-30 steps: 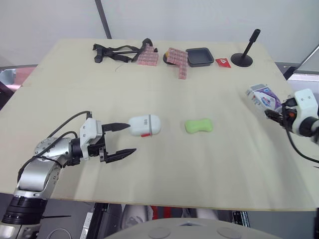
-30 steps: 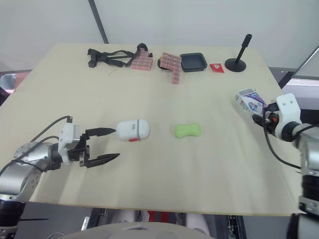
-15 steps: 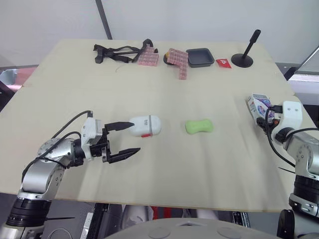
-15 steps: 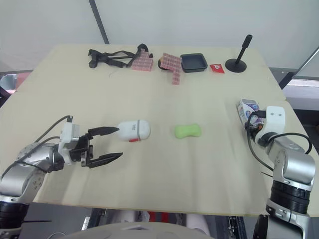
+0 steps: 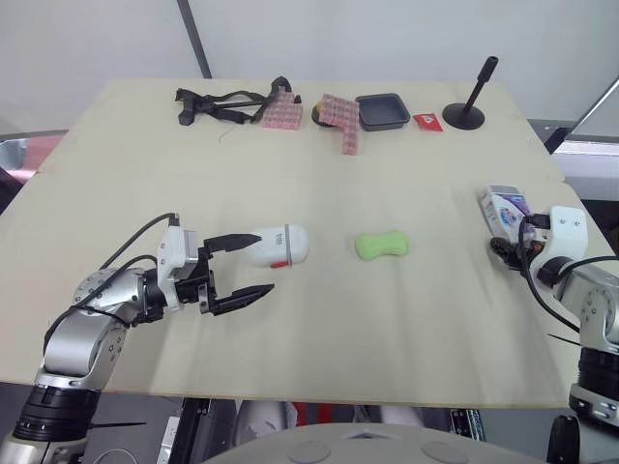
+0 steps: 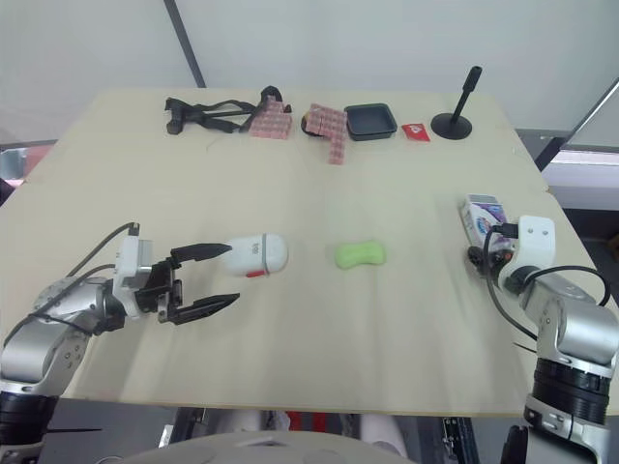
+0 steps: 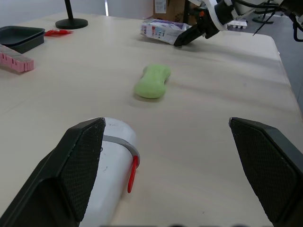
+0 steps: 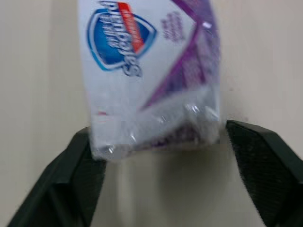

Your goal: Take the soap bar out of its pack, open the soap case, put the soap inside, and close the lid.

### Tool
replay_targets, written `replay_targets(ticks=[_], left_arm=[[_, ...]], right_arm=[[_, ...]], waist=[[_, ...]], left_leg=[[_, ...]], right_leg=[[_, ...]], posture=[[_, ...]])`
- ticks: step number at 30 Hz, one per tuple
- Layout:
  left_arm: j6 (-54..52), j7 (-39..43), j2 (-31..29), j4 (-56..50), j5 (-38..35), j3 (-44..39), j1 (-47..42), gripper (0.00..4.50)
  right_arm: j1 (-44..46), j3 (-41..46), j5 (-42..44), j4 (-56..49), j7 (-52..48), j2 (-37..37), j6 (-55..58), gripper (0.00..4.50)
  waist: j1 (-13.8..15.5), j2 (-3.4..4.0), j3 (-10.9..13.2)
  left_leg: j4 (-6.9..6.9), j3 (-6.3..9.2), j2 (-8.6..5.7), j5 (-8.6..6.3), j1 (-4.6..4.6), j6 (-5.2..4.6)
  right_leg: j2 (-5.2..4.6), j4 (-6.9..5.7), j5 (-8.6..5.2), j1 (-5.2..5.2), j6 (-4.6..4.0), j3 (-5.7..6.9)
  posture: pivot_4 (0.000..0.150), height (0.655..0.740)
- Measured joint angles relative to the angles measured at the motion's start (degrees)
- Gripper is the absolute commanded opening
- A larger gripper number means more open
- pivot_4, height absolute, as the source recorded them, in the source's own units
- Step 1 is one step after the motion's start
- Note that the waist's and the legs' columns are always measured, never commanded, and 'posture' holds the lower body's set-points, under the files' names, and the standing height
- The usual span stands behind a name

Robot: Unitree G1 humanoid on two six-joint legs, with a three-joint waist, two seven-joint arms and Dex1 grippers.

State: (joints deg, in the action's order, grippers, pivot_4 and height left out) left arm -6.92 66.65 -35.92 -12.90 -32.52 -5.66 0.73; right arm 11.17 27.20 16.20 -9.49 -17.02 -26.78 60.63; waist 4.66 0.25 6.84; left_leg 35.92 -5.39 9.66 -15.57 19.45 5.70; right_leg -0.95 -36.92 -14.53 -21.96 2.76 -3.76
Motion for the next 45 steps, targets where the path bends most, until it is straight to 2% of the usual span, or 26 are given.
replay_targets(ticks=[6, 11, 15, 23, 28, 33, 39, 45], left_arm=[[0.40, 0.00, 0.00, 0.66, 0.87, 0.04, -0.06, 4.50], [1.42, 0.68, -0.04, 1.19, 1.76, 0.07, -0.11, 4.50], [1.97, 1.18, -0.04, 2.64, 2.91, 0.23, -1.08, 4.50], [2.56, 1.81, -0.04, 4.37, 4.06, 1.27, -2.85, 4.50], [2.78, 1.91, -0.16, 5.34, 5.22, 1.33, -3.64, 4.50], [3.06, 1.03, -0.79, 6.58, 7.40, 1.39, -5.22, 4.50], [6.27, -1.15, -2.99, 13.09, 14.43, 2.61, -10.98, 4.50], [7.57, -0.08, -3.45, 18.05, 17.61, 5.74, -15.59, 4.50]], right_arm=[[-0.98, -4.41, -1.69, 0.21, -5.00, -8.57, -8.51, 4.47], [2.25, -6.42, -0.16, 1.82, -16.53, -14.39, -21.99, 4.47], [3.67, -9.68, 5.24, 0.40, -29.81, -14.83, -30.74, 4.47], [-3.02, -18.11, 10.18, -1.07, -52.12, -14.63, -46.06, 4.47], [-4.76, -20.60, 11.46, 1.77, -62.24, -14.46, -54.01, 4.47], [-4.53, -22.18, 11.44, 5.61, -65.62, -14.09, -58.26, 4.47], [-3.44, -22.83, 11.16, 6.82, -65.64, -14.05, -59.21, 4.47], [-3.44, -24.31, 10.55, 6.98, -65.39, -14.07, -59.61, 4.47]], waist=[[-0.08, 0.02, 0.01], [-0.43, 0.02, 0.02], [-0.38, 0.02, 0.02], [-0.26, -0.02, 0.02], [-0.87, -0.03, 0.01], [-0.88, -0.04, 0.01], [-0.84, -0.06, 0.01], [-0.78, -0.06, 0.01]], left_leg=[[-0.03, 0.00, 0.01, 0.00, -0.01, 0.00], [-0.03, -0.01, 0.04, 0.00, -0.03, -0.01], [-0.02, 0.00, 0.09, 0.00, 0.01, -0.03], [0.04, 0.00, 0.07, -0.02, 0.06, -0.13], [0.06, 0.00, 0.07, 0.01, 0.06, -0.19], [0.08, 0.01, 0.05, 0.04, 0.07, -0.26], [0.12, 0.01, 0.02, 0.06, 0.08, -0.29], [0.13, 0.01, 0.01, 0.06, 0.08, -0.30]], right_leg=[[0.01, 0.09, 0.00, 0.04, 0.00, -0.02], [0.03, 0.08, 0.00, 0.06, 0.00, -0.05], [0.07, -0.09, 0.00, 0.08, -0.01, -0.01], [-0.25, -0.10, -0.01, 0.06, -0.02, 0.04], [-0.28, -0.14, -0.02, 0.06, -0.04, 0.03], [-0.29, -0.15, -0.02, 0.06, -0.04, 0.05], [-0.32, -0.18, -0.02, 0.06, -0.04, 0.06], [-0.32, -0.19, -0.02, 0.06, -0.04, 0.06]], posture=[[0.150, 0.7400], [0.150, 0.7400], [0.150, 0.7400], [0.150, 0.7400], [0.150, 0.7400], [0.150, 0.7400], [0.150, 0.7400], [0.150, 0.7400]])
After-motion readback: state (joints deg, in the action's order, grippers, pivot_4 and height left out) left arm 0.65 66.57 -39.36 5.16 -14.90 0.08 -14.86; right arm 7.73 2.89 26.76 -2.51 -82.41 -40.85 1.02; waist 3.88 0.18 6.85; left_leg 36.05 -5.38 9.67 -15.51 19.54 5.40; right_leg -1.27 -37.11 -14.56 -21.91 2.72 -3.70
